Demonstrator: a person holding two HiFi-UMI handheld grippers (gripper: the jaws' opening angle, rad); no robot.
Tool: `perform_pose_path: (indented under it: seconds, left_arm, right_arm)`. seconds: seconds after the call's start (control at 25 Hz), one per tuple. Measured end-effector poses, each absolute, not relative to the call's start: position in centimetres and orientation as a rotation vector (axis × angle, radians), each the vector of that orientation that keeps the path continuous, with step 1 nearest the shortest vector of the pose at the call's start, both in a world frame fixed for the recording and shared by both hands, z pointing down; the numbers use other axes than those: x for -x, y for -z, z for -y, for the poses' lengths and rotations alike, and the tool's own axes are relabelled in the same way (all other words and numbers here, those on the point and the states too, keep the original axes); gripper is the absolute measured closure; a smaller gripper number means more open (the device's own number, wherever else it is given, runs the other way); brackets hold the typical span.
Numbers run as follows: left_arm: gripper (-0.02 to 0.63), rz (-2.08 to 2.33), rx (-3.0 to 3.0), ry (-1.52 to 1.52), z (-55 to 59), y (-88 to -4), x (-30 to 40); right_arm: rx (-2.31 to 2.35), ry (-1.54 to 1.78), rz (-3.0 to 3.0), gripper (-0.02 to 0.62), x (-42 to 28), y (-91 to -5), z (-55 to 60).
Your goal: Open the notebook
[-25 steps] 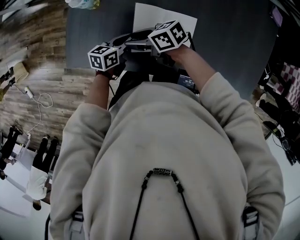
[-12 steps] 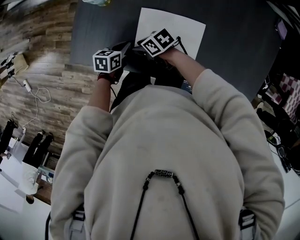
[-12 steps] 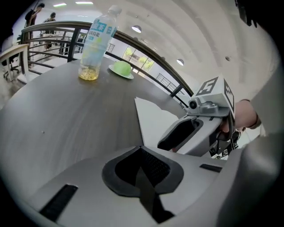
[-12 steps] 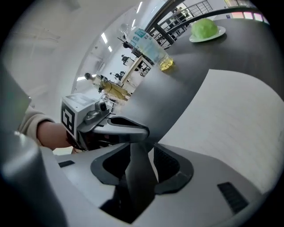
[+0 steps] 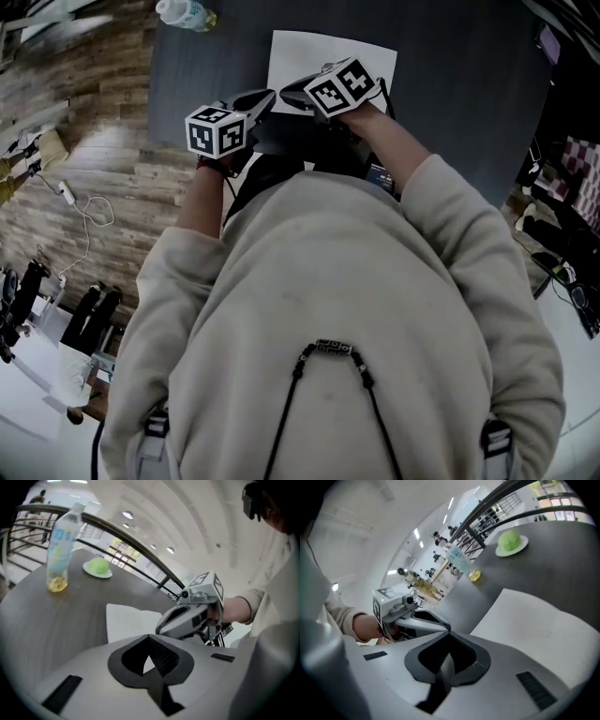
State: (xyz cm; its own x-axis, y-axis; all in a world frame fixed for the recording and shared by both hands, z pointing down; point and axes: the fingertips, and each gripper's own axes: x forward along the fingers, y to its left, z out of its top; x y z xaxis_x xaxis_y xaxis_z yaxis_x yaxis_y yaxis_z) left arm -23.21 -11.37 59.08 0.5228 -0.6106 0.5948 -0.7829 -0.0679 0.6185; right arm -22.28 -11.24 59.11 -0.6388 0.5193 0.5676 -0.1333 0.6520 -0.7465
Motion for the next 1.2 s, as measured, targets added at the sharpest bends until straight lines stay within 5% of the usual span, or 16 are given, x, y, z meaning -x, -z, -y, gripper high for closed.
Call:
perform_pose_path:
  seconds: [0.64, 1.2]
  left_arm:
    - [0.604, 1.082, -2.399, -0.227, 24.2, -34.7, 11.8]
    - [0.604, 0.932, -2.521, -0.245, 22.5, -32.7, 8.0]
  right_arm:
    - [-0.518, -0.966, 2.725, 0.580, 2.7, -35.3, 27.9]
    - [-0.658, -0.862, 2.770, 0.580, -0.8, -31.6, 25.5]
